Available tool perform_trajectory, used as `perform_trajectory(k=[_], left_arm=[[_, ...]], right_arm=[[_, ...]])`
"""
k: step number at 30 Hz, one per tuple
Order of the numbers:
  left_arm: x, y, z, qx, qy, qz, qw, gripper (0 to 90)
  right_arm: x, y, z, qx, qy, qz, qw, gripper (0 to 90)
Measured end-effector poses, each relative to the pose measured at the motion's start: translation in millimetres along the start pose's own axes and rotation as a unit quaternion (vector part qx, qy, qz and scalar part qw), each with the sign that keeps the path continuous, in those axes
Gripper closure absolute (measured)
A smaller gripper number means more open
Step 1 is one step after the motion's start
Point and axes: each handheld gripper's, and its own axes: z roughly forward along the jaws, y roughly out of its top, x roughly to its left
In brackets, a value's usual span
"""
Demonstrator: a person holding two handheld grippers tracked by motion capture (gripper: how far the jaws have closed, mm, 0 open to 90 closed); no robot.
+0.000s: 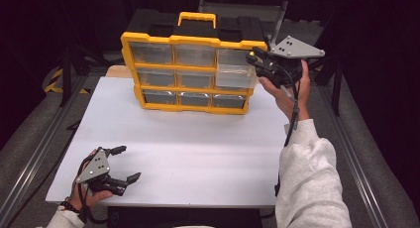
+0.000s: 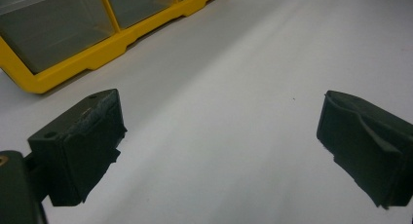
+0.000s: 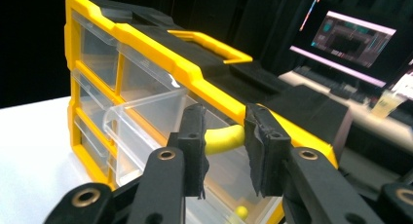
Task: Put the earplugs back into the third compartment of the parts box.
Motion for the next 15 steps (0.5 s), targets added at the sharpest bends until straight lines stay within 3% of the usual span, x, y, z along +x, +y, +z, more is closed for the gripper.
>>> perform_trajectory(k=[2, 5, 7, 12, 13, 15], left_arm=[[0.2, 0.0, 0.1, 0.000, 0.000, 0.000, 1.0000, 4.5], [0.5, 0.0, 0.2, -0.001, -0.001, -0.002, 1.0000, 4.4], [0.4, -0.1, -0.5, 0.001, -0.001, -0.001, 1.0000, 4.5], [-1.1, -1.0, -3.3, 0.001, 0.004, 0.000, 1.0000, 4.4], [-1.3, -1.5, -4.1, 0.001, 0.006, 0.000, 1.0000, 4.5], [-1.8, -2.0, -6.2, 0.000, 0.009, -0.001, 1.0000, 4.5]], right_arm=[[-1.1, -1.1, 2.0, 0.003, -0.005, 0.002, 1.0000, 68.1], [-2.4, -3.2, 5.7, 0.008, -0.011, 0.007, 0.9999, 55.4], [-1.8, -3.3, 3.6, 0.004, -0.012, 0.011, 0.9999, 53.9], [4.1, -4.9, -9.2, -0.012, -0.021, 0.004, 0.9997, 42.3], [11.0, -11.2, -22.0, -0.032, -0.028, 0.008, 0.9991, 37.8], [15.3, -15.6, -28.1, -0.042, -0.028, 0.008, 0.9987, 36.5]])
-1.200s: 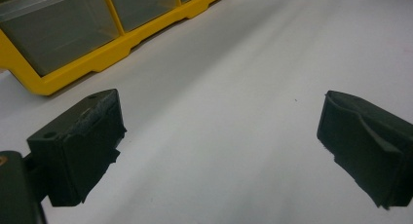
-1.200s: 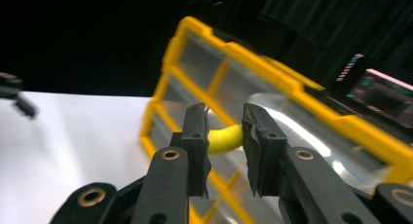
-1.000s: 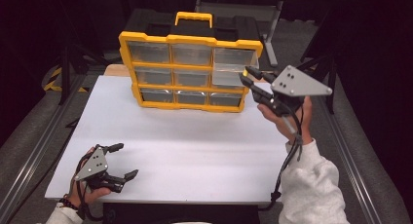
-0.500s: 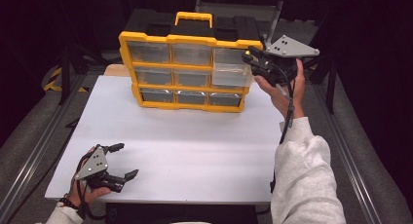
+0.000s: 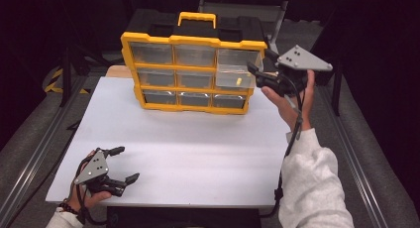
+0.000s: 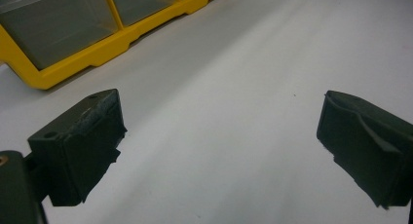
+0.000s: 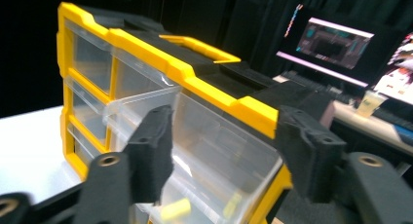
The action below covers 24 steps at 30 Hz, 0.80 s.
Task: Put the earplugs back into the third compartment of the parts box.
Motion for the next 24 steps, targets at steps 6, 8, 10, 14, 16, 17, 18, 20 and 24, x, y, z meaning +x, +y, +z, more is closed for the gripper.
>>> perform_trajectory(k=[6, 8, 10, 14, 16, 17, 18, 20, 24], left_arm=[[-1.9, -0.4, -0.8, 0.005, 0.002, 0.005, 1.0000, 4.4], [-3.2, -0.3, -2.2, 0.000, 0.005, 0.005, 1.0000, 4.5], [-3.4, -0.3, -2.4, 0.001, 0.005, 0.005, 1.0000, 4.5], [-3.7, 0.0, -2.9, 0.001, 0.006, 0.008, 0.9999, 4.4], [-3.6, 0.0, -3.5, 0.000, 0.006, 0.008, 0.9999, 4.5], [-3.1, -0.2, -3.7, 0.000, 0.007, 0.008, 0.9999, 4.5], [-3.1, -0.2, -3.7, 0.000, 0.007, 0.008, 0.9999, 4.4], [-2.7, -0.1, -3.6, -0.001, 0.007, 0.007, 0.9999, 4.4], [-3.0, 0.5, -2.2, -0.001, 0.007, 0.009, 0.9999, 4.4]], right_arm=[[42.8, -43.1, -39.2, -0.044, 0.005, -0.023, 0.9988, 29.0], [66.9, -73.1, -50.2, -0.046, 0.023, -0.030, 0.9983, 26.6], [74.1, -83.1, -52.0, -0.041, 0.027, -0.037, 0.9981, 26.2], [96.7, -113.8, -56.0, -0.013, 0.031, -0.070, 0.9970, 21.5], [102.4, -128.9, -57.6, -0.007, 0.042, -0.061, 0.9972, 19.1], [105.9, -145.5, -58.5, 0.001, 0.048, -0.044, 0.9978, 17.5], [105.9, -145.5, -58.5, 0.001, 0.048, -0.044, 0.9978, 17.5], [108.3, -161.3, -58.5, 0.019, 0.056, -0.032, 0.9977, 17.2], [111.4, -184.3, -61.3, 0.047, 0.063, -0.025, 0.9966, 17.2]])
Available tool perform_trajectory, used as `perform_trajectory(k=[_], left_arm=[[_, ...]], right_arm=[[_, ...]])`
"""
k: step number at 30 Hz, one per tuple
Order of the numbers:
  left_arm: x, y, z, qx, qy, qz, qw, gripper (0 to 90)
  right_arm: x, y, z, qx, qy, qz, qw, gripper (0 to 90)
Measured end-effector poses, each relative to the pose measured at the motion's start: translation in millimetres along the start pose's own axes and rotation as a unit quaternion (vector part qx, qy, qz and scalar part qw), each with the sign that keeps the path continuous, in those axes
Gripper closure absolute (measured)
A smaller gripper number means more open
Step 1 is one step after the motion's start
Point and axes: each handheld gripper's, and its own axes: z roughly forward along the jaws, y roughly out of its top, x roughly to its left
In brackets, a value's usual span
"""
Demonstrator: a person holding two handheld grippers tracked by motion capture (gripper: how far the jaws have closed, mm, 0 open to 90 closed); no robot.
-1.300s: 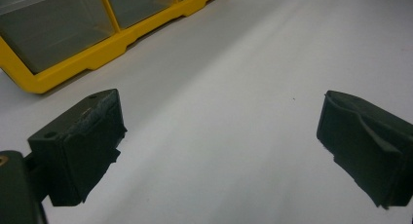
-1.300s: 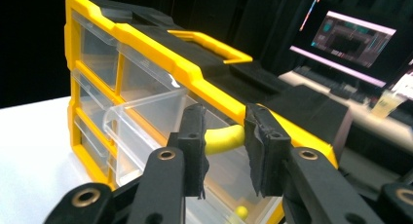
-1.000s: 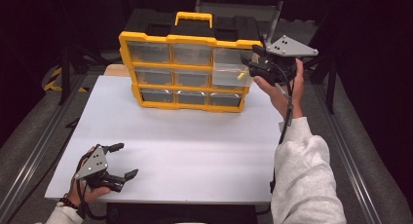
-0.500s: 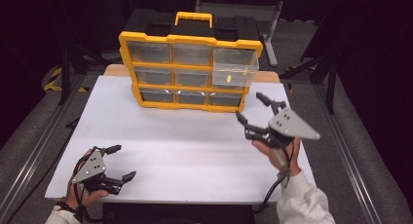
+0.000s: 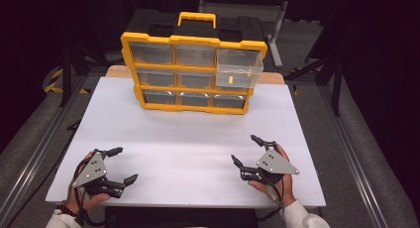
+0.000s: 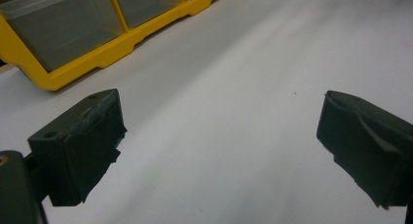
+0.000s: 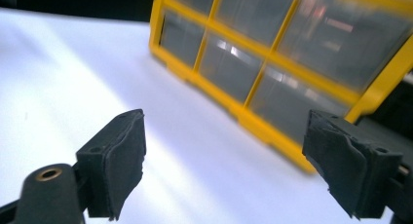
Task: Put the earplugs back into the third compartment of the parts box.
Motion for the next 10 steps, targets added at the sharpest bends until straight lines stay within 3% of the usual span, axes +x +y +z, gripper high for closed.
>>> perform_trajectory(k=[2, 5, 10], left_arm=[[0.5, 0.6, 1.0, -0.001, 0.000, 0.000, 1.0000, 4.5], [1.6, 1.5, 3.5, -0.001, -0.003, 0.000, 1.0000, 4.4], [2.0, 1.6, 4.8, 0.000, 0.000, -0.003, 1.0000, 4.4]], right_arm=[[1.8, -7.6, -0.7, 0.009, 0.009, 0.013, 0.9998, 17.1], [6.5, -19.0, -0.7, 0.032, 0.012, 0.010, 0.9994, 15.8], [5.1, -19.0, -0.9, 0.029, 0.014, 0.017, 0.9993, 14.7]])
